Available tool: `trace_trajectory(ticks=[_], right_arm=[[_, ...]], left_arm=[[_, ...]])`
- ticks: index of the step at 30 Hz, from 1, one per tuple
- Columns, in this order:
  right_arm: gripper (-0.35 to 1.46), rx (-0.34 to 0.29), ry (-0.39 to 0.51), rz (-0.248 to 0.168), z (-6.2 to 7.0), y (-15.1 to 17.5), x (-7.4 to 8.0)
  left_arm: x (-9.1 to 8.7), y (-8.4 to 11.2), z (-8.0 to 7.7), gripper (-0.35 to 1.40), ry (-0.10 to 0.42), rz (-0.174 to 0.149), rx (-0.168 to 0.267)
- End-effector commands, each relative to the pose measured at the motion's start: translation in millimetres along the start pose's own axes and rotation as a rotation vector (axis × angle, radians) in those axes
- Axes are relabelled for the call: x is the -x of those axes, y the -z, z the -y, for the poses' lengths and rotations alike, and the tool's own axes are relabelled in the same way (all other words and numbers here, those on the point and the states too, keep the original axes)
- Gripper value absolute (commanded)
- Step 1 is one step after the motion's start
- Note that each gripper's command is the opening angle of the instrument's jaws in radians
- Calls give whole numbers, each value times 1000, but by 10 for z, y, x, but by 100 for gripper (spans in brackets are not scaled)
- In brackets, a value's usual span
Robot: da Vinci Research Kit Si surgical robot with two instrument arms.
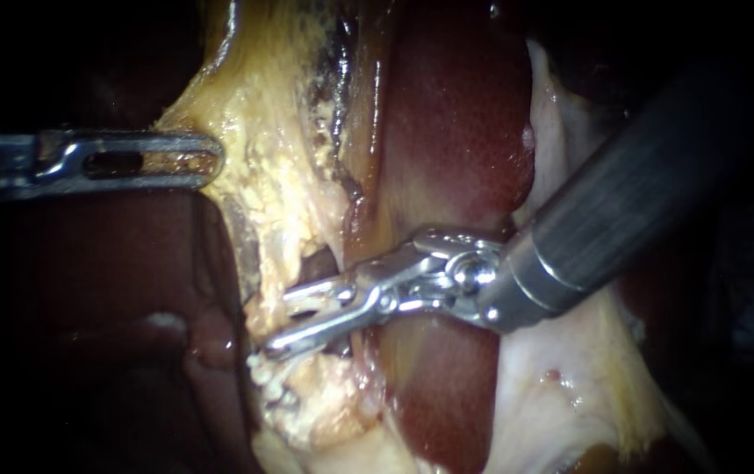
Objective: Clipping third clip left tube
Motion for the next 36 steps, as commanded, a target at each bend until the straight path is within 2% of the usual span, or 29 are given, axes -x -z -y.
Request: trace_trajectory(ticks=[1,5,11,14,23,28,36], right_arm=[[45,6,-9,-3,-1,-1,1],[45,11,-36,-3,-3,-2,5],[45,-7,-69,35,2,-1,18],[45,-3,-69,25,-1,-5,14],[45,56,-79,-65,-17,-6,-6],[44,72,-81,-85,-24,-4,-13],[42,83,-90,-98,-15,3,-27]], left_arm=[[0,0,0,-35,0,0,0],[0,0,-1,-35,0,0,0],[3,1,-4,-35,1,1,4],[3,1,-4,-35,1,2,4],[3,1,-4,-35,1,2,4],[3,1,-4,-35,1,2,5],[3,1,-3,-35,1,2,5]])
